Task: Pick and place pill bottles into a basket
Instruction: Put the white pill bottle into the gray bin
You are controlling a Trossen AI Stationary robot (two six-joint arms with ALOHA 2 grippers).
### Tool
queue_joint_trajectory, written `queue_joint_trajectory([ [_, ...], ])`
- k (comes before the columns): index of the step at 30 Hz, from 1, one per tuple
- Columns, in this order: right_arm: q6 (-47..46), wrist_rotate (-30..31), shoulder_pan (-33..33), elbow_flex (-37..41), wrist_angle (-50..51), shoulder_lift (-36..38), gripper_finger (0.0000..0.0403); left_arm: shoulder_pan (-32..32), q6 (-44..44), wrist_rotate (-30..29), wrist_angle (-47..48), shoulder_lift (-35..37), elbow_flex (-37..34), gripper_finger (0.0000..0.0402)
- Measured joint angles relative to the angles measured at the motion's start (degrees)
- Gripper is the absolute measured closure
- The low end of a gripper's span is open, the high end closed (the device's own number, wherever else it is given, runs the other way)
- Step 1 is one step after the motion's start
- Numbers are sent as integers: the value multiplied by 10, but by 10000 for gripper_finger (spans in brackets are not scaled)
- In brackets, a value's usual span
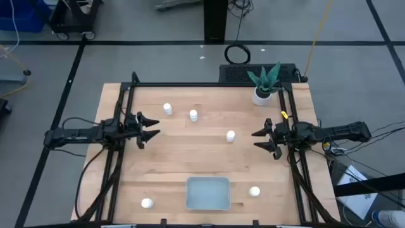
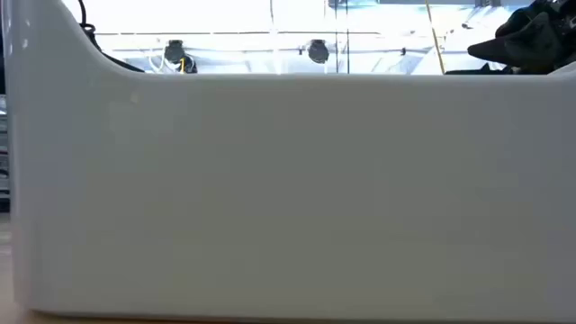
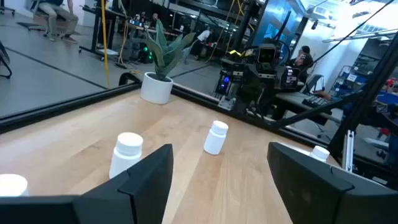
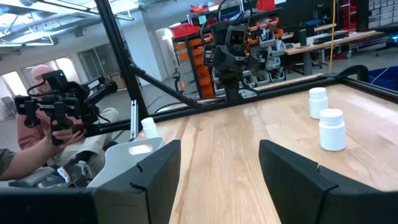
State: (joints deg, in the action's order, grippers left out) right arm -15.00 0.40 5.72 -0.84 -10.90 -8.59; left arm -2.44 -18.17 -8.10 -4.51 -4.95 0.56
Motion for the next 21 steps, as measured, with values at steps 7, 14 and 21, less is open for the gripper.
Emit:
queue_joint_trajectory([
  [7, -10, -3, 0, 0, -9, -7, 190, 0, 0, 0, 0, 0, 0, 133],
  [14, -2, -2, 0, 0, -123, -7, 190, 0, 0, 0, 0, 0, 0, 133],
  [21, 24, 84, 0, -17, -165, -12, 190, 0, -5, -11, 0, 0, 0, 133],
])
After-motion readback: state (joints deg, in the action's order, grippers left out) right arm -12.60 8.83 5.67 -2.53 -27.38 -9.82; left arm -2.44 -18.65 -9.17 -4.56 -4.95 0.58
